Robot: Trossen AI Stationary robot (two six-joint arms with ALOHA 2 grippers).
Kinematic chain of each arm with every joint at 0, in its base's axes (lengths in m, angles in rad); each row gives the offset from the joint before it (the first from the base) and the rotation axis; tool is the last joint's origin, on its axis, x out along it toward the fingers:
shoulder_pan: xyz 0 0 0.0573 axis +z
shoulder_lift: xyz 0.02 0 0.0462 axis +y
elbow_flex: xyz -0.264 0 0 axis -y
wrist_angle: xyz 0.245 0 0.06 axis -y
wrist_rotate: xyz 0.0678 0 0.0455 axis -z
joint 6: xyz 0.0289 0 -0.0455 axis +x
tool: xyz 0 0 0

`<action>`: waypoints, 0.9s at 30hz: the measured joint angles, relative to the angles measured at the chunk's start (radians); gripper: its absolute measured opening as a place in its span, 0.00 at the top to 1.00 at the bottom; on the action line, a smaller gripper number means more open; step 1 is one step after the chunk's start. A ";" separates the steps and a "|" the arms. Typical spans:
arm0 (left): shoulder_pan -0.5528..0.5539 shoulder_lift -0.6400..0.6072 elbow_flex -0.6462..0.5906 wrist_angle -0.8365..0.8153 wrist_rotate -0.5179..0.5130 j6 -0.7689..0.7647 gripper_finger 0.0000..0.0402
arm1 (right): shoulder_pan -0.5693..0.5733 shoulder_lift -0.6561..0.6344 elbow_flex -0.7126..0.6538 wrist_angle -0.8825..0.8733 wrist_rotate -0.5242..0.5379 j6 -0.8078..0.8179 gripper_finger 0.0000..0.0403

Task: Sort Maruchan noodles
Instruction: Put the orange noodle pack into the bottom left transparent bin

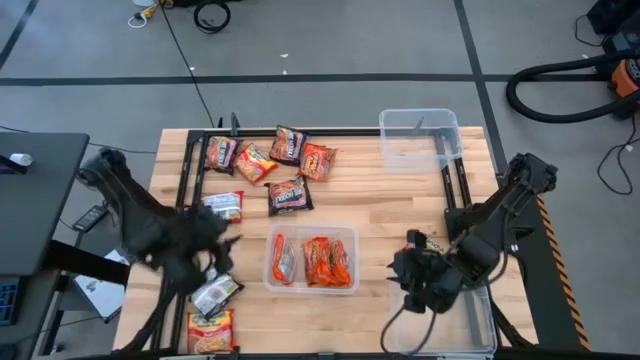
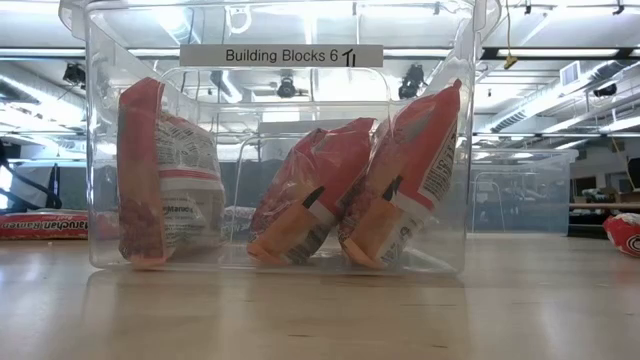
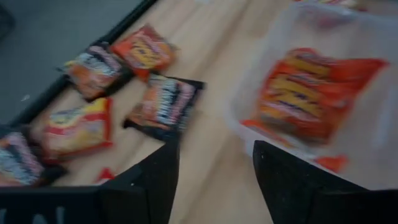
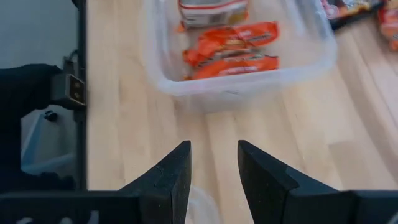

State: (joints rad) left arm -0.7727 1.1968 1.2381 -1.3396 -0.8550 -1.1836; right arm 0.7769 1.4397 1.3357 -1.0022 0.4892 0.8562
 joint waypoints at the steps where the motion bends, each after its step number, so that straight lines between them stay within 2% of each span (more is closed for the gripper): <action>1: 0.053 -0.016 0.000 0.010 0.019 0.063 0.47 | -0.014 -0.008 0.000 -0.012 -0.009 -0.010 0.66; 4: 0.228 -0.060 0.000 0.081 0.072 0.288 0.45 | -0.056 -0.030 0.000 -0.028 -0.019 -0.059 0.66; 8: 0.484 -0.081 -0.002 0.250 0.201 0.627 0.45 | -0.108 -0.039 0.000 -0.033 -0.019 -0.152 0.66; 12: 0.723 -0.057 -0.003 0.470 0.402 0.929 0.45 | -0.138 -0.019 0.000 -0.032 0.009 -0.188 0.66; 14: 0.823 -0.021 -0.003 0.585 0.514 1.024 0.45 | -0.146 -0.008 -0.006 -0.027 0.027 -0.194 0.66; 17: 0.939 0.045 -0.003 0.731 0.610 1.125 0.45 | -0.165 -0.003 -0.022 -0.025 0.026 -0.193 0.66; 21: 1.041 0.151 -0.003 0.843 0.631 1.221 0.45 | -0.211 -0.005 -0.029 -0.045 -0.022 -0.209 0.66; 24: 1.117 0.222 -0.002 0.896 0.659 1.198 0.45 | -0.265 -0.021 -0.030 -0.061 -0.078 -0.273 0.66; 27: 1.218 0.291 0.000 0.922 0.802 1.086 0.45 | -0.326 -0.045 -0.030 -0.083 -0.121 -0.358 0.66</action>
State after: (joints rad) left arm 0.4454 1.4883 1.2381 -0.4175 -0.0533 -0.0971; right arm 0.4514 1.3945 1.3060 -1.0856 0.3684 0.4987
